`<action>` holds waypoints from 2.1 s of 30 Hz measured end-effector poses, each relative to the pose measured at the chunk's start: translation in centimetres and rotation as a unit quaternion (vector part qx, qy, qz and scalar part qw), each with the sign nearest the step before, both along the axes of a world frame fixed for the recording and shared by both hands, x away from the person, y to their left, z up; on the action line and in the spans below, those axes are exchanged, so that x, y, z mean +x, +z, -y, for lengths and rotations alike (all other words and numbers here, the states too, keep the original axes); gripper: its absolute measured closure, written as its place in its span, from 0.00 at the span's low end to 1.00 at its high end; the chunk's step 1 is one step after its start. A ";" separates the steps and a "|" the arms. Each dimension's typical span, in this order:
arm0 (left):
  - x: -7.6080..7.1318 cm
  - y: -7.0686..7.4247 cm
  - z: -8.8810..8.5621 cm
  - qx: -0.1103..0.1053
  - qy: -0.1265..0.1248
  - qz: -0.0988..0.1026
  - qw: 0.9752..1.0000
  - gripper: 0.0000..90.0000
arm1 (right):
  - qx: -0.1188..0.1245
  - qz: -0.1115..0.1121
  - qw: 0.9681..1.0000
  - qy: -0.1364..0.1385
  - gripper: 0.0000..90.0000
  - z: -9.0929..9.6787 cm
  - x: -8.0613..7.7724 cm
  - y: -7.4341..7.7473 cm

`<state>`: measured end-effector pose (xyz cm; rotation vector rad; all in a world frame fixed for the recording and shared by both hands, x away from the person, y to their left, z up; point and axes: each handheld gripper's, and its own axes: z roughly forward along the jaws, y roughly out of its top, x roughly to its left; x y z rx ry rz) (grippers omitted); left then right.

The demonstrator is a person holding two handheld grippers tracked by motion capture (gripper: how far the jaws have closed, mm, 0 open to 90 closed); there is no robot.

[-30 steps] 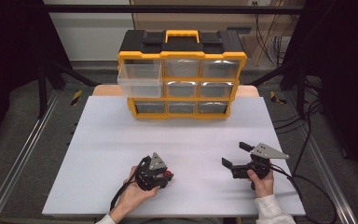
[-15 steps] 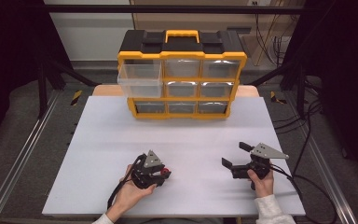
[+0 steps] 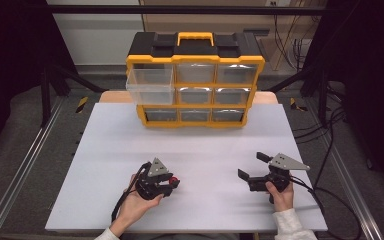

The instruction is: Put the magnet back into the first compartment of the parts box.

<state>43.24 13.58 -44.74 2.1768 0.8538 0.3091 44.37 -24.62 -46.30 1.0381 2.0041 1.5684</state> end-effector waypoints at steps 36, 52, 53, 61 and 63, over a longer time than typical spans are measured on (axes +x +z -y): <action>0.6 3.8 -4.3 -0.048 0.041 0.028 0.998 0.69 | -0.002 -0.002 1.000 0.000 0.01 0.0 0.0 0.0; 0.7 5.3 -6.1 -0.062 0.063 0.044 0.995 0.69 | -0.003 -0.001 1.000 0.000 0.01 0.0 0.0 0.0; 0.7 5.3 -6.1 -0.062 0.063 0.044 0.995 0.69 | -0.003 -0.001 1.000 0.000 0.01 0.0 0.0 0.0; 0.8 6.4 -6.8 -0.068 0.070 0.053 0.994 0.69 | -0.004 0.000 1.000 0.001 0.01 0.0 0.0 -0.1; 0.9 6.7 -7.0 -0.069 0.072 0.056 0.993 0.69 | -0.004 0.000 1.000 0.001 0.01 -0.1 0.1 -0.1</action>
